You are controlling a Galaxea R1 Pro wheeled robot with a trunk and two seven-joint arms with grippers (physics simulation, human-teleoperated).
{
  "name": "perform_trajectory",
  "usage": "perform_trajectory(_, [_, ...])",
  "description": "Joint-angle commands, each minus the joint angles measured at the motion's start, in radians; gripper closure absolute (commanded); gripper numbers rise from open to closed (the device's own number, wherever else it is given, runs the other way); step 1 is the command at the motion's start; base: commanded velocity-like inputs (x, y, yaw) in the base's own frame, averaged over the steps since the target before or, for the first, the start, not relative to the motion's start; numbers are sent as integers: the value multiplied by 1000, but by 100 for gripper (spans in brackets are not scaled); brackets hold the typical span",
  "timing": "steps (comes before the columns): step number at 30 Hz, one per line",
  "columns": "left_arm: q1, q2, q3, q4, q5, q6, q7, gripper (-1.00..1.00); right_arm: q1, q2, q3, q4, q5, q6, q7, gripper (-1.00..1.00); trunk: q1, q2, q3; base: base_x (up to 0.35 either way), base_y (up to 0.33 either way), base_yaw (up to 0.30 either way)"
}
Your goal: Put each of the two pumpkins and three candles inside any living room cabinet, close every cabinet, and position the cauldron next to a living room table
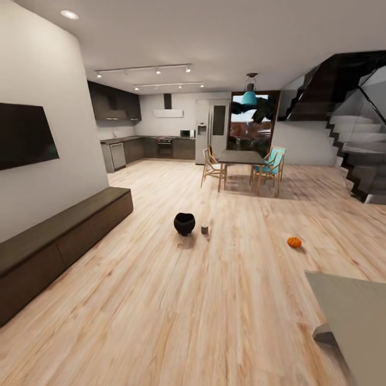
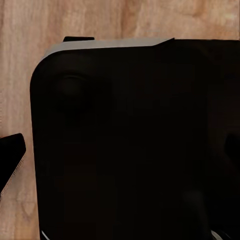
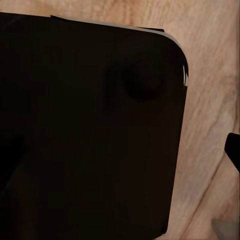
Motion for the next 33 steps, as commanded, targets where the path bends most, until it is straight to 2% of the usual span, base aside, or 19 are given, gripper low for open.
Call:
perform_trajectory(1, [0, -1, 1, 0, 1, -2, 0, -100, 0, 0, -1, 1, 7, -4, 0, -100, 1, 0, -2, 342, 0, 25])
perform_trajectory(25, [0, -1, 1, 1, 4, -2, 0, -100, 0, 0, -1, 1, 9, -4, 0, -100, 1, 0, -18, 342, 0, -3])
perform_trajectory(33, [0, -3, 2, 1, 4, -2, 0, -100, 0, 0, -1, 0, 10, -4, 0, -100, 1, 0, -25, 342, 0, 138])
